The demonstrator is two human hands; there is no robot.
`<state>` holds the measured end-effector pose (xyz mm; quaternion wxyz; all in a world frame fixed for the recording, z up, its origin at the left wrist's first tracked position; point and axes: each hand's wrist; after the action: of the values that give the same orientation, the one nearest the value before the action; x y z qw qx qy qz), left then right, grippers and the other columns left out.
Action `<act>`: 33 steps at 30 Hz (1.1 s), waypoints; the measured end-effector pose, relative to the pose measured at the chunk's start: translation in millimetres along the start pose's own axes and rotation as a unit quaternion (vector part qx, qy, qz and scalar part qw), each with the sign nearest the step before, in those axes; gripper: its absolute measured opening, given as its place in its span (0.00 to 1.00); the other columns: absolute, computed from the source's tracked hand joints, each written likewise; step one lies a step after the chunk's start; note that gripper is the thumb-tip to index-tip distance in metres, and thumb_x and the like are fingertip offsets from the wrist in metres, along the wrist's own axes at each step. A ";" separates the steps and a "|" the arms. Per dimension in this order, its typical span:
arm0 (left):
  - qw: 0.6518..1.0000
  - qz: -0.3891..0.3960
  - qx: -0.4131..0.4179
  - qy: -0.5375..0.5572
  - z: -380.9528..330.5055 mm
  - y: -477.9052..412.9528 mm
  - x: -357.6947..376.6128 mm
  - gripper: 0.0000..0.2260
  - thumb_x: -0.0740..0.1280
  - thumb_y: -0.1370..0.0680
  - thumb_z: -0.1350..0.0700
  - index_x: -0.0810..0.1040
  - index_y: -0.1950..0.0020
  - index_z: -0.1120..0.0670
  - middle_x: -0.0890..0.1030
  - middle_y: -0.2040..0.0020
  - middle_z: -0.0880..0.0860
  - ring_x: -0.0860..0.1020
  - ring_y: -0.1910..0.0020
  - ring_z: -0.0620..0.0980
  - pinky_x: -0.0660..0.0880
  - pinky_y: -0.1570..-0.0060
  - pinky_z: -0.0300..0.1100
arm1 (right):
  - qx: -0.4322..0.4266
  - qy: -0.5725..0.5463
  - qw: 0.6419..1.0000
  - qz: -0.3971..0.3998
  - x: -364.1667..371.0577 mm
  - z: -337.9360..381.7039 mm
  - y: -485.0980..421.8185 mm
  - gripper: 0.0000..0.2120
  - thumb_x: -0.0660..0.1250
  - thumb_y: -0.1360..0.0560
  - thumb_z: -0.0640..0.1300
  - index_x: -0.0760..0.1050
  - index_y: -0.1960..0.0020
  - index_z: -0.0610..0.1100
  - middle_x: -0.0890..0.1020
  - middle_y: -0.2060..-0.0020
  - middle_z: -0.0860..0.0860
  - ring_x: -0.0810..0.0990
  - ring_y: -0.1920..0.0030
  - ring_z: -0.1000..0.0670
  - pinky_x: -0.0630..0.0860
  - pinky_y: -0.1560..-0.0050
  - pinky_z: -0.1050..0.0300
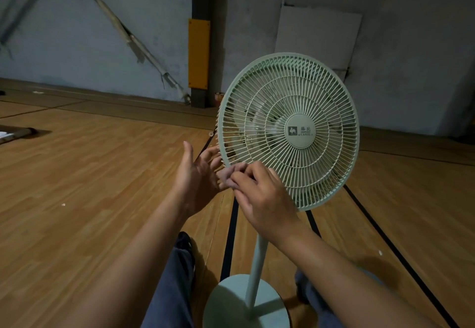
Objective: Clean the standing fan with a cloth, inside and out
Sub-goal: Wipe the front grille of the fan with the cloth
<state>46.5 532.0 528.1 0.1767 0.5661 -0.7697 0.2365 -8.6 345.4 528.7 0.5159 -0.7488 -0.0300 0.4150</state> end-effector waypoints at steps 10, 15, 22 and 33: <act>0.999 -0.005 0.006 0.047 10.7 -3.5 -11.2 0.32 0.45 0.12 0.34 0.76 0.24 0.51 0.85 0.34 0.58 0.86 0.39 0.56 0.84 0.46 0.54 | -0.003 0.002 1.000 -0.027 -5.3 10.9 -99.6 0.11 0.69 0.20 0.39 0.81 0.37 0.41 0.77 0.47 0.43 0.77 0.48 0.44 0.72 0.45 0.48; 0.998 -0.009 0.042 -0.049 14.9 -0.6 -7.2 0.30 0.70 0.22 0.40 0.75 0.24 0.54 0.83 0.29 0.56 0.83 0.34 0.56 0.80 0.35 0.56 | 0.029 0.013 0.999 -0.019 -7.9 -2.8 -138.0 0.09 0.69 0.19 0.41 0.80 0.39 0.42 0.77 0.45 0.44 0.77 0.47 0.46 0.75 0.42 0.44; 0.981 -0.067 0.101 -0.149 22.1 -3.9 7.2 0.32 0.80 0.26 0.47 0.74 0.26 0.53 0.88 0.37 0.53 0.86 0.37 0.55 0.79 0.34 0.55 | 0.025 0.024 0.999 -0.013 -13.5 -15.6 -160.5 0.08 0.68 0.18 0.43 0.80 0.40 0.44 0.77 0.45 0.45 0.78 0.48 0.47 0.78 0.42 0.44; 0.981 -0.045 0.114 -0.152 21.6 4.0 8.9 0.34 0.79 0.26 0.45 0.74 0.24 0.55 0.87 0.36 0.55 0.85 0.36 0.56 0.77 0.30 0.59 | 0.114 0.078 0.989 -0.047 -47.9 -62.1 -218.8 0.03 0.67 0.16 0.42 0.78 0.45 0.43 0.70 0.49 0.49 0.76 0.51 0.48 0.78 0.52 0.52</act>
<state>40.0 513.8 514.5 0.0024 0.6459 -0.7294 0.2253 84.5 378.3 739.1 0.6174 -0.7130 0.0230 0.3316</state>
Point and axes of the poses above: each hand's wrist, its own y-axis away from the middle knuckle, its own x-axis out of the palm, z = x × y
